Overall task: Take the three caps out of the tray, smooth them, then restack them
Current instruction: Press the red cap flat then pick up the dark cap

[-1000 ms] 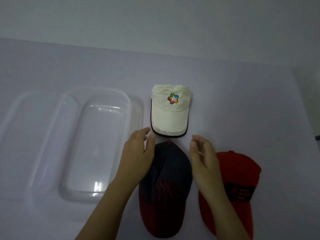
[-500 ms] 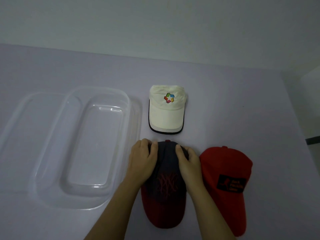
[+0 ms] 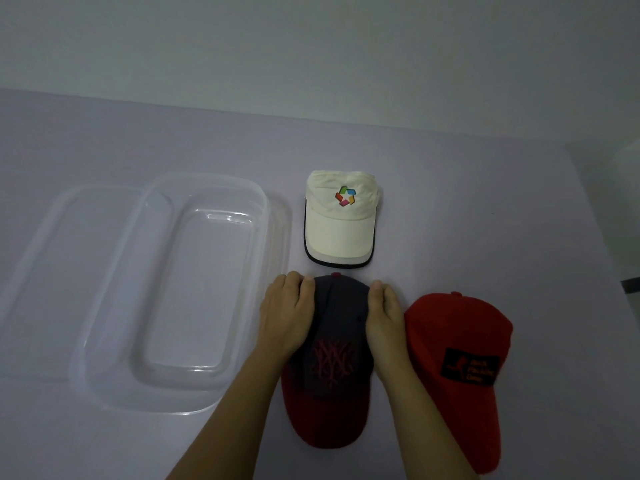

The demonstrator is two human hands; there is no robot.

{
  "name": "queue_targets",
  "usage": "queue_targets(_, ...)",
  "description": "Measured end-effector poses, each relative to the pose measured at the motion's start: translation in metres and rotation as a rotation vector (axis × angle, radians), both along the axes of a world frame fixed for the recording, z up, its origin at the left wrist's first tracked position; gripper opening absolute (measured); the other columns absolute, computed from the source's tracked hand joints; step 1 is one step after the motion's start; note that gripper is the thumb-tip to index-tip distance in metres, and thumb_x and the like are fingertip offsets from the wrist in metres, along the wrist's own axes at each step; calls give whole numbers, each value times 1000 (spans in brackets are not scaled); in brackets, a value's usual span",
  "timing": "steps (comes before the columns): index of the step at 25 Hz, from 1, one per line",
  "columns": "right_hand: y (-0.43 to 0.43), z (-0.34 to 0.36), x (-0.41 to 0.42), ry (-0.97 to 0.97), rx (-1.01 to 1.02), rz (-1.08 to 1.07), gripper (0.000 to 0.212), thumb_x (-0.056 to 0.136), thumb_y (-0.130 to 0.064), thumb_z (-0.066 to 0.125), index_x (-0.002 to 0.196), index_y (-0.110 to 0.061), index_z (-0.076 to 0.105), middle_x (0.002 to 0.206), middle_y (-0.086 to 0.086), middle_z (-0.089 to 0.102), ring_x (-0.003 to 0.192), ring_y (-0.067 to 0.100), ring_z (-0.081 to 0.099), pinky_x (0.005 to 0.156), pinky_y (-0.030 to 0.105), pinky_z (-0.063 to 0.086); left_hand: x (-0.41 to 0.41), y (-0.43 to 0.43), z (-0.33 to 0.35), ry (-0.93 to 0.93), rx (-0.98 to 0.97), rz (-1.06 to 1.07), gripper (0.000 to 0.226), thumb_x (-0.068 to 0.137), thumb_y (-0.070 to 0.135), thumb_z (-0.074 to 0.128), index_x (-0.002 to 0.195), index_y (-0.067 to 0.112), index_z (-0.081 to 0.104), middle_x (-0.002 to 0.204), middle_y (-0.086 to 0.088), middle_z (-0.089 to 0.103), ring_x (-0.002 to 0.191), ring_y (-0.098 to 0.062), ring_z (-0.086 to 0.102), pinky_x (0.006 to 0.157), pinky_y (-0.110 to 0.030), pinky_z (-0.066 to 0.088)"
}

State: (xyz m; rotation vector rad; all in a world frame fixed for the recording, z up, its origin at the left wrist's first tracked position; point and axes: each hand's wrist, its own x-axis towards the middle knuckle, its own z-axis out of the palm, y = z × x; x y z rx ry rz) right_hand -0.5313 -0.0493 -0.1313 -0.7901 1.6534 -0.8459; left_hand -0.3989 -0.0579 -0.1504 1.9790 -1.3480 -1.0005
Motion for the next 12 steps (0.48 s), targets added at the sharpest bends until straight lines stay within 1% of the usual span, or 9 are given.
queue_targets(1, 1, -4, 1, 45, -14, 37, 34, 98, -37, 34, 103, -12, 56, 93, 10, 59, 82, 13, 57, 74, 35, 47, 1, -1, -2, 18, 5, 19, 36, 96, 26, 36, 75, 0, 48, 71, -3, 48, 69, -16, 44, 68, -34, 40)
queue_targets(2, 3, -8, 3, 83, -16, 74, 30, 96, -41, 37, 96, -16, 54, 83, 7, 54, 80, 14, 54, 69, 29, 45, 2, -1, -3, 38, 6, 37, 35, 96, 27, 36, 75, 3, 48, 72, -2, 48, 69, -15, 44, 68, -33, 39)
queue_targets(3, 6, -12, 3, 96, -2, 111, 28, 94, -45, 41, 98, -20, 53, 93, 3, 56, 85, 12, 54, 72, 26, 46, 3, 0, -3, 63, 1, 48, 33, 97, 27, 36, 75, 5, 48, 73, -1, 48, 70, -14, 44, 68, -32, 38)
queue_targets(5, 13, -18, 1, 99, 18, 147, 36, 89, -49, 48, 114, -23, 48, 110, -4, 54, 100, 11, 55, 85, 28, 49, 3, 2, 0, 114, -27, 47, 30, 98, 28, 35, 79, 12, 52, 76, 1, 51, 74, -13, 47, 70, -26, 38)
queue_targets(6, 15, -18, 0, 91, 11, 132, 38, 89, -48, 50, 118, -23, 47, 111, -7, 54, 101, 9, 55, 85, 23, 49, 4, 4, 1, 132, -48, 42, 28, 99, 28, 34, 84, 15, 54, 79, 2, 54, 78, -10, 50, 71, -22, 39)
queue_targets(8, 17, -16, -1, 79, -10, 125, 23, 92, -42, 49, 110, -27, 49, 100, -13, 56, 91, 1, 56, 74, 12, 47, 3, 9, 3, 132, -103, 29, 23, 99, 25, 36, 92, 19, 57, 84, 5, 58, 82, -6, 54, 71, -12, 39)
queue_targets(10, 17, -15, 1, 104, -9, 138, 12, 94, -41, 43, 97, -31, 49, 89, -12, 58, 83, 7, 58, 72, 22, 51, 2, 10, 0, 68, -153, 5, 23, 99, 22, 37, 96, 17, 59, 86, 3, 58, 82, -12, 55, 76, -19, 43)
queue_targets(11, 17, -16, 2, 121, -21, 137, 14, 95, -41, 40, 98, -31, 49, 91, -11, 58, 87, 12, 59, 76, 28, 52, 2, 10, -2, 31, -161, -7, 25, 99, 22, 36, 102, 15, 59, 91, 3, 57, 86, -13, 53, 82, -26, 43)
queue_targets(12, 17, -14, 3, 140, -43, 147, 16, 96, -40, 39, 106, -31, 47, 99, -13, 57, 98, 13, 58, 83, 28, 49, 1, 10, -3, 8, -164, -16, 29, 100, 23, 34, 111, 14, 59, 99, 4, 55, 94, -12, 51, 88, -29, 43)
